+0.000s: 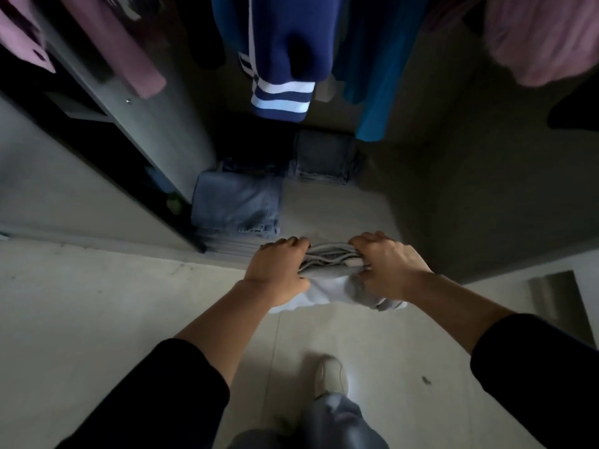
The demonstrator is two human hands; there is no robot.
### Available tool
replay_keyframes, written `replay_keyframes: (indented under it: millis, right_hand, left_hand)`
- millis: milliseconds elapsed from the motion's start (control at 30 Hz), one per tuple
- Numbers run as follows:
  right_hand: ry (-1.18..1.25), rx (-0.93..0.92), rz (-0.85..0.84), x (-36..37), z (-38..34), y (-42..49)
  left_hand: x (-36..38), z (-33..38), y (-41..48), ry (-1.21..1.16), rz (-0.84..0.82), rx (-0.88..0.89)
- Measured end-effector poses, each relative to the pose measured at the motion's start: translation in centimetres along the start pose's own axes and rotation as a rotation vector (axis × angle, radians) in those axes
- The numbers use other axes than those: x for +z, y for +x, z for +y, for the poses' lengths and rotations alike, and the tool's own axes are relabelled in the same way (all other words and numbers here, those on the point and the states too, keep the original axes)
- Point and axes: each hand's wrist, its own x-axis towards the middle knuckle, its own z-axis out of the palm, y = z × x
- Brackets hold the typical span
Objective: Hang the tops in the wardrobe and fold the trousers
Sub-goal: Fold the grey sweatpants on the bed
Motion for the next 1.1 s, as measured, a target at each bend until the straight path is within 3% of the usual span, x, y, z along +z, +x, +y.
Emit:
replay_keyframes:
  millis: [433,667,733,767,833,900,1100]
  right_hand:
    - [-0.208,0.110,0.135,5.1,6.2,15.9]
    - [-0.281,0.063,0.510,10.2,10.2,22.0]
    - [-0.260,0.072,0.557,14.1,10.6,22.8]
    - [-0.227,0.089,0.541,16.4,10.5,22.9]
    - [-0.132,0.155,0.347,20.8,10.1,23.1]
    - [-0.016,0.214,0.165,24.4,10.0,22.9]
    - [0.153,0.224,0.152,25.2,10.9,23.8]
  left_hand:
    - [6.4,-5.3,17.1,0.066,0.062,0.101]
    - [11.3,-7.8,23.6,0.275,0.490,0.242]
    - [14.7,-8.5,23.8,0.270,0.488,0.262]
    - [16.6,-8.8,23.5,0.247,0.398,0.240]
    - [20.9,-10.0,22.5,0.177,0.164,0.104]
    - [24.3,-11.7,21.1,0.073,0.045,-0.006]
    - [24.9,-11.9,20.8,-0.046,0.118,-0.081]
